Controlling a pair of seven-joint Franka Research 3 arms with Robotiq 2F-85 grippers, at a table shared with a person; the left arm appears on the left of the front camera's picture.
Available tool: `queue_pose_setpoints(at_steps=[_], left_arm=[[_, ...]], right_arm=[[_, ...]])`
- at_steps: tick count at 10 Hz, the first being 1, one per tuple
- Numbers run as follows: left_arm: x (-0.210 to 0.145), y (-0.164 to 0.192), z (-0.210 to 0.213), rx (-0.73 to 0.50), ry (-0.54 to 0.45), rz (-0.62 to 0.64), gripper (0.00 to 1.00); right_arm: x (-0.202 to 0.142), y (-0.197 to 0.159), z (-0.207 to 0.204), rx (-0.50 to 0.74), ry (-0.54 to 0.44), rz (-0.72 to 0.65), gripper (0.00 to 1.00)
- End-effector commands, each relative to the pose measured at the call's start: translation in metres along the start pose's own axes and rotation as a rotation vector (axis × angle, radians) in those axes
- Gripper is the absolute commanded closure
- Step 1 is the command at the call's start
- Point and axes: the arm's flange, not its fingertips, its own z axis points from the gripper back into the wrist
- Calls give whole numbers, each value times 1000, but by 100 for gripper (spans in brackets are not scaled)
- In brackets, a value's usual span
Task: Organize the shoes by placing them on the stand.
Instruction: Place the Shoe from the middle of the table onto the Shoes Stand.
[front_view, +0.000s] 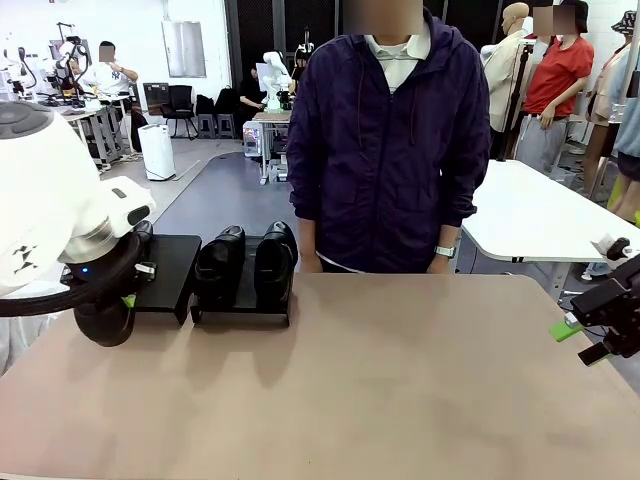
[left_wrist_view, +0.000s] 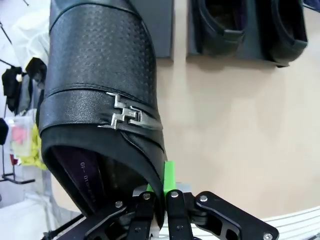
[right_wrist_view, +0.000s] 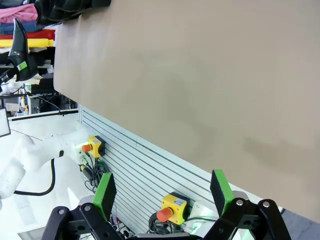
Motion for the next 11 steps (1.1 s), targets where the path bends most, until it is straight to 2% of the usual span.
queue_pose_setpoints(at_steps=[1, 2, 3, 4, 5, 7, 8, 11], left_arm=[[-1, 3, 13, 5, -23, -17, 100], [0, 0, 0, 0, 0, 0, 100], [19, 5, -10, 23, 0, -19, 100], [52, 14, -25, -68, -82, -150, 100], [76, 17, -40, -64, -107, -213, 100], [113, 23, -80, -52, -121, -241, 100], [123, 26, -100, -63, -123, -254, 100], [140, 28, -144, 41, -172, -240, 100]], right_arm=[[1, 0, 0, 31, -16, 26, 0], [1, 0, 0, 31, -16, 26, 0], [1, 0, 0, 31, -16, 26, 0], [1, 0, 0, 31, -16, 26, 0], [1, 0, 0, 31, -16, 26, 0], [1, 0, 0, 31, -16, 26, 0], [1, 0, 0, 31, -16, 26, 0], [1, 0, 0, 31, -16, 26, 0]])
